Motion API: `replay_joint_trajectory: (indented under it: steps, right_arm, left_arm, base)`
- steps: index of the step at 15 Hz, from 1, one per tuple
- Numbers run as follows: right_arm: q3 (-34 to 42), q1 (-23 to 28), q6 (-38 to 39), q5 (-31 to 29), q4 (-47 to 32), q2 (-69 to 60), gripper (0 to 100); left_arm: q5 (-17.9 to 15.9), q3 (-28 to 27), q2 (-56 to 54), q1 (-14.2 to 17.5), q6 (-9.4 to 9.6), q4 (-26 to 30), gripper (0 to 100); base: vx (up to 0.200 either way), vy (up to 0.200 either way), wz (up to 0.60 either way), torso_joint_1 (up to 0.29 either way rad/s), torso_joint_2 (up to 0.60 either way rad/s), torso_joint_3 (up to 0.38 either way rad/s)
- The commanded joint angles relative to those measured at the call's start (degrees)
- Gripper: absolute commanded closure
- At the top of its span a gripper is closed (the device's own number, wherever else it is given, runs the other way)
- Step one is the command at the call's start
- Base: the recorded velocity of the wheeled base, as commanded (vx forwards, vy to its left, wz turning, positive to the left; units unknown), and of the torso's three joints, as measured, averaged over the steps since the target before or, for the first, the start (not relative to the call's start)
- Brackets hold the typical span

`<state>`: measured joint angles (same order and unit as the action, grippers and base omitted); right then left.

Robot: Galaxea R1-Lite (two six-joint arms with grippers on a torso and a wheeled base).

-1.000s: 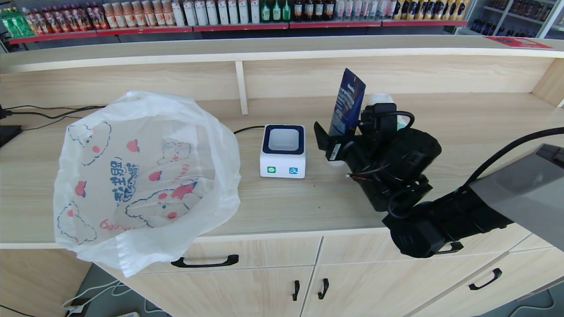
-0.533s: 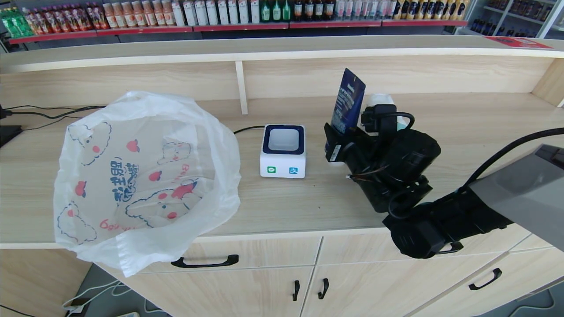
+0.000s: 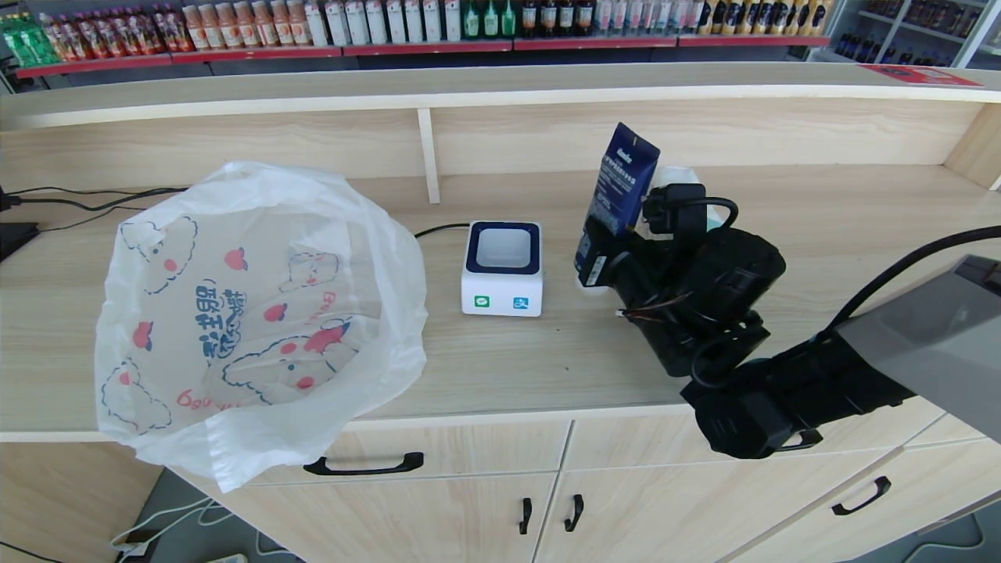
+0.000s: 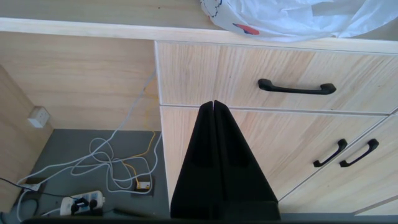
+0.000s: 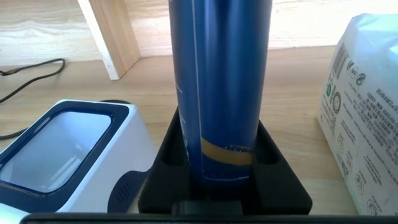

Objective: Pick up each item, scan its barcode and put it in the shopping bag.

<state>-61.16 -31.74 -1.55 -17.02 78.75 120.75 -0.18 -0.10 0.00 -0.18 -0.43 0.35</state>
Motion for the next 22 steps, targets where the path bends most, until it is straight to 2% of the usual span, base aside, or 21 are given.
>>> replay_joint_trajectory:
  steps: [1,7,9,11,16,19,22]
  right_arm:
    - [0.4,-0.2,0.0,0.1,0.5,-1.3,100]
    - [6.4,-1.0,0.4,1.3,1.6,-7.5,100]
    - [7.7,-3.1,1.6,4.1,6.6,-7.8,100]
    - [9.3,-3.5,1.6,4.2,9.8,-7.9,100]
    - [13.5,-3.7,3.0,3.8,11.0,-12.6,100]
    - [15.7,-5.7,3.7,3.7,11.2,-14.3,100]
    - [17.4,-11.8,4.5,3.7,11.2,-15.0,100]
  left_arm:
    - [0.0,0.0,0.0,0.0,-0.01,0.0,100]
    - [0.0,0.0,0.0,0.0,-0.01,0.0,100]
    - [0.0,0.0,0.0,0.0,-0.01,0.0,100]
    - [0.0,0.0,0.0,0.0,-0.01,0.0,100]
    - [0.0,0.0,0.0,0.0,-0.01,0.0,100]
    - [0.0,0.0,0.0,0.0,-0.01,0.0,100]
    - [0.0,0.0,0.0,0.0,-0.01,0.0,100]
  base:
    - [0.0,0.0,0.0,0.0,0.0,0.0]
    - [0.0,0.0,0.0,0.0,0.0,0.0]
    - [0.0,0.0,0.0,0.0,0.0,0.0]
    - [0.0,0.0,0.0,0.0,0.0,0.0]
    - [0.0,0.0,0.0,0.0,0.0,0.0]
    - [0.0,0.0,0.0,0.0,0.0,0.0]
    - [0.0,0.0,0.0,0.0,0.0,0.0]
